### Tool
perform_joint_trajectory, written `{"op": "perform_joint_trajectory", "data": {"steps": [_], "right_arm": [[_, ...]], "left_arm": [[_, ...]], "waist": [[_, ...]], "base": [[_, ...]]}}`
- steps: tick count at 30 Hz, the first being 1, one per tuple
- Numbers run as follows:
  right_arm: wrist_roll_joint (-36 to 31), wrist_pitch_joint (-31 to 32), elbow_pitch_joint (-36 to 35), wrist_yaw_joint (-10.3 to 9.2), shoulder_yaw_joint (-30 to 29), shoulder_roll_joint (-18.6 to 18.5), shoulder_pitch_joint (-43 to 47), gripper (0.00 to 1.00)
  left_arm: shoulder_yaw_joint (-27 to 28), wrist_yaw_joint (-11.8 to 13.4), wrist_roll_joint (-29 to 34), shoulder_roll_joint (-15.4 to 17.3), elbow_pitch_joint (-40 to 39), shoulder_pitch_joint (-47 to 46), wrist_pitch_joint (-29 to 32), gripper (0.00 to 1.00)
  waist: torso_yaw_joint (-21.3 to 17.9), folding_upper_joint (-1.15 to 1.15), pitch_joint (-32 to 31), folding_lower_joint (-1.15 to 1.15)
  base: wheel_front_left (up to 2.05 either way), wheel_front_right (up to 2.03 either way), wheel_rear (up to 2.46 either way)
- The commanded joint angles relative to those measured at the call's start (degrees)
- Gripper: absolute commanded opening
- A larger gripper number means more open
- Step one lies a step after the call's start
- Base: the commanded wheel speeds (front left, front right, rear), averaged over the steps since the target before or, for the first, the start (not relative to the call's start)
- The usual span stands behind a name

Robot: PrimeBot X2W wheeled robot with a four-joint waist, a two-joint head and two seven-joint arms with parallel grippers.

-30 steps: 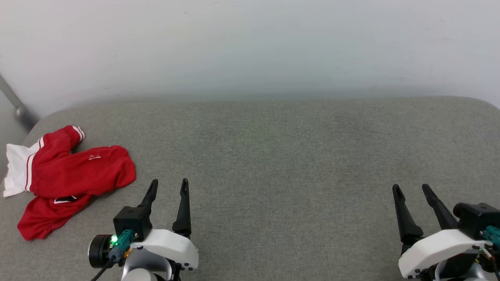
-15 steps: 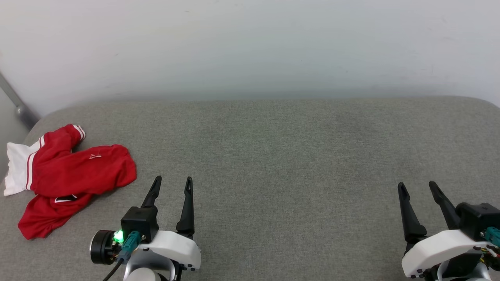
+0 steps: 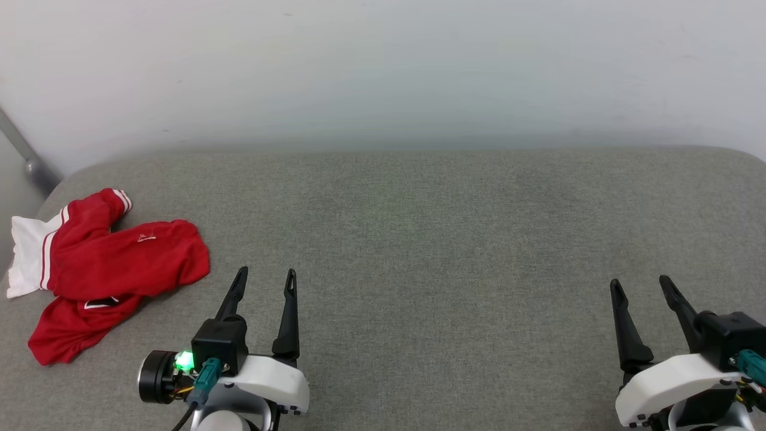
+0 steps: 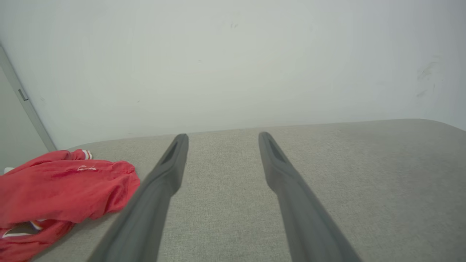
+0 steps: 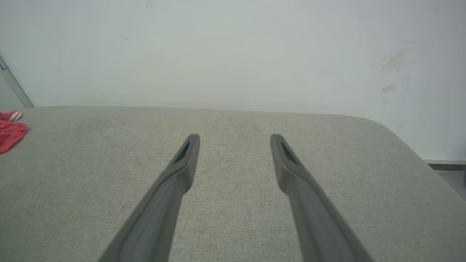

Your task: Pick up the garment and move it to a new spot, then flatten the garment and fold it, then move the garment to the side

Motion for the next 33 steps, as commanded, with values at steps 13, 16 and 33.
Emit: {"op": "perform_joint_trajectory", "data": {"steps": [13, 16, 33], "right_arm": [[-0.74, -0.98, 0.05, -0.02, -0.14, 0.19, 0.72, 1.00], [-0.70, -1.06, 0.23, -0.02, -0.15, 0.19, 0.81, 1.00], [-0.29, -1.06, -0.78, -0.02, 0.86, 0.18, 0.96, 1.00]], "left_arm": [[1.48, -0.81, 1.37, -0.88, 0.74, 0.53, -0.93, 1.00], [1.74, -0.98, 1.24, -1.06, 1.04, 0.47, -0.89, 1.00], [3.23, -2.02, -0.73, -1.71, 3.85, -1.02, -0.85, 1.00]], "waist": [[-0.05, 0.00, -0.02, 0.00], [0.03, 0.00, -0.09, 0.00], [7.40, 0.00, 0.29, 0.00]], "base": [[0.00, 0.00, 0.00], [0.00, 0.00, 0.00], [0.00, 0.00, 0.00]]}}
